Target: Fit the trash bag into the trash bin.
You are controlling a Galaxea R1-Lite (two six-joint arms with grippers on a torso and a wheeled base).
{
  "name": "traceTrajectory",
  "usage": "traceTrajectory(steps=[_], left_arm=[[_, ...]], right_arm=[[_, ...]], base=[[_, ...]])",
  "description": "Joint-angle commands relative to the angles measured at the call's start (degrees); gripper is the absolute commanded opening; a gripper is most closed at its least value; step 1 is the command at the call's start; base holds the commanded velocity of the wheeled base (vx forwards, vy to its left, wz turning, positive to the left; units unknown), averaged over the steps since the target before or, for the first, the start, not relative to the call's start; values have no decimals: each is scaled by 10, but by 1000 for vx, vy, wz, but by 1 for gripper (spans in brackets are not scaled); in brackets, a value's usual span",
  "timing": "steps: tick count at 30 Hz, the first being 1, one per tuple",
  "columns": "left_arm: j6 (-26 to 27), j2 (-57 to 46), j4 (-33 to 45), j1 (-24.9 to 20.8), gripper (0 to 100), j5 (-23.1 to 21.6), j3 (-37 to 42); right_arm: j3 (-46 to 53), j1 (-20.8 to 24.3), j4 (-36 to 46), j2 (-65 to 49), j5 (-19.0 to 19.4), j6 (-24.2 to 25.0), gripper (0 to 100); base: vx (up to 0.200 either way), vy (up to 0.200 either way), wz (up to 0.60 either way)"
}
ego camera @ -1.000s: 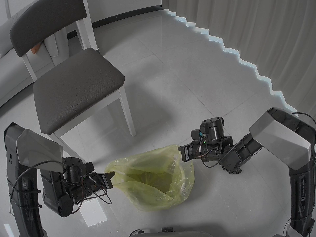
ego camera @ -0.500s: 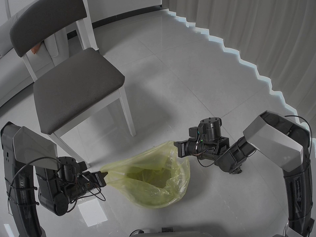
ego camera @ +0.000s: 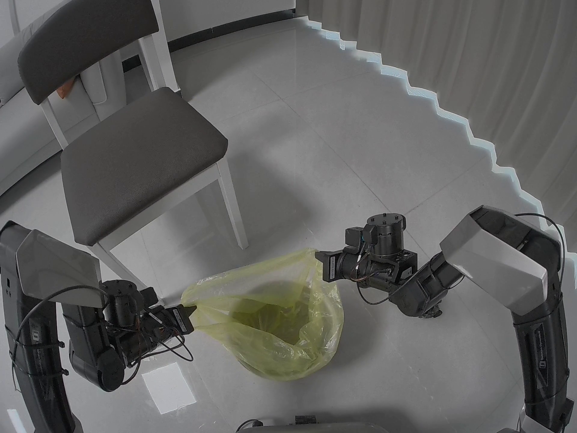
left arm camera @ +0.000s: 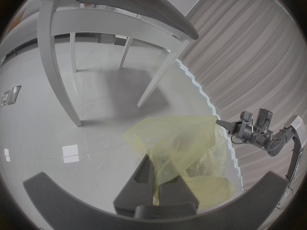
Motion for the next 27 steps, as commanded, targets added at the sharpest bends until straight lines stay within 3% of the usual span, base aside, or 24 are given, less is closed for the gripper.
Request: traceTrajectory(steps=[1,11,27], left_arm=[[0,28,-10,4,0,0,-21],[0,82,-10,1,0,0,-44],[1,66,-10,-30,0,-7,15]], right_arm=[[-21,0,2,41,0,-1,0],[-43,-5,30,67,0,-1,0],[38,-23,30,9,-1,-18,0]], base=[[0,0,0],[0,0,0],[0,0,0]])
